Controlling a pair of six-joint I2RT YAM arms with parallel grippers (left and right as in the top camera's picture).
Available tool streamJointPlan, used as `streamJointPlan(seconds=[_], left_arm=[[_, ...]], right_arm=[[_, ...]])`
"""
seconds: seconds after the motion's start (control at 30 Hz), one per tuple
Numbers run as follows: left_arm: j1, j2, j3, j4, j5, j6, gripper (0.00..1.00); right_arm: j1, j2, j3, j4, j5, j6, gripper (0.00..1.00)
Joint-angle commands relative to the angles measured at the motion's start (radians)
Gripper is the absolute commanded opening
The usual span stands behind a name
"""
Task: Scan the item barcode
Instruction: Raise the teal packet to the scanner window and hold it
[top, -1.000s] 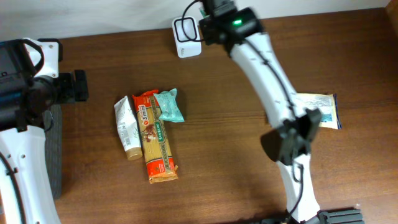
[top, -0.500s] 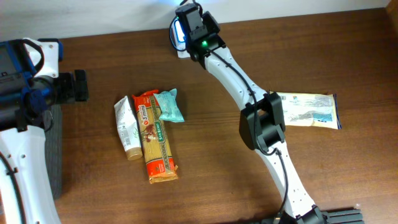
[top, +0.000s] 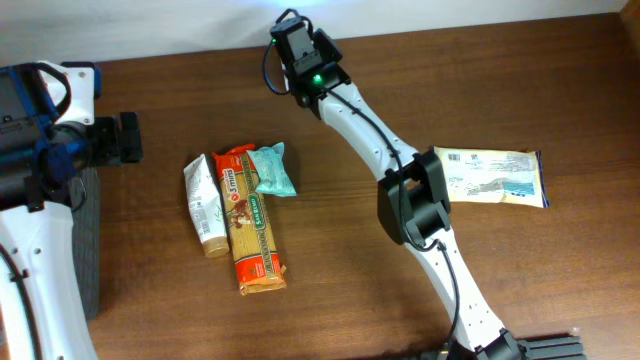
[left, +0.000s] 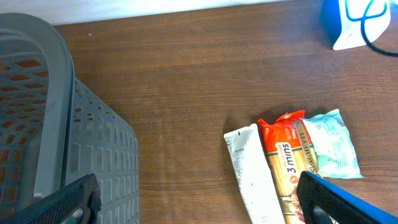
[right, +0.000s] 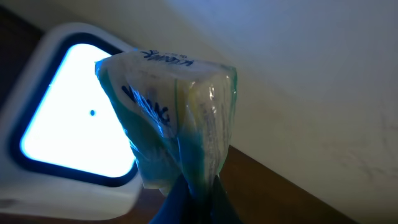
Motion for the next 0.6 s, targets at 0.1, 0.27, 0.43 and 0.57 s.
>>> streamJointPlan(seconds=[0.1, 0.27, 0.43, 0.57], left_arm=[[0.003, -0.011, 0.0, 0.001, 0.011, 0.013, 0.99], [0.003, -0.011, 0.0, 0.001, 0.011, 0.013, 0.99], [0.003, -0.011, 0.0, 0.001, 0.011, 0.013, 0.99], [0.003, -0.011, 0.0, 0.001, 0.011, 0.013, 0.99]], right_arm=[[0.017, 0.018, 0.014, 0.0, 0.014, 0.003, 0.04], [0.019, 0.018, 0.014, -0.013, 0.028, 0.003, 0.04], [0.024, -0.037, 0.014, -0.097, -0.044, 0.004, 0.04], [0.026, -0.145, 0.014, -0.179, -0.216, 0.048, 0.04]])
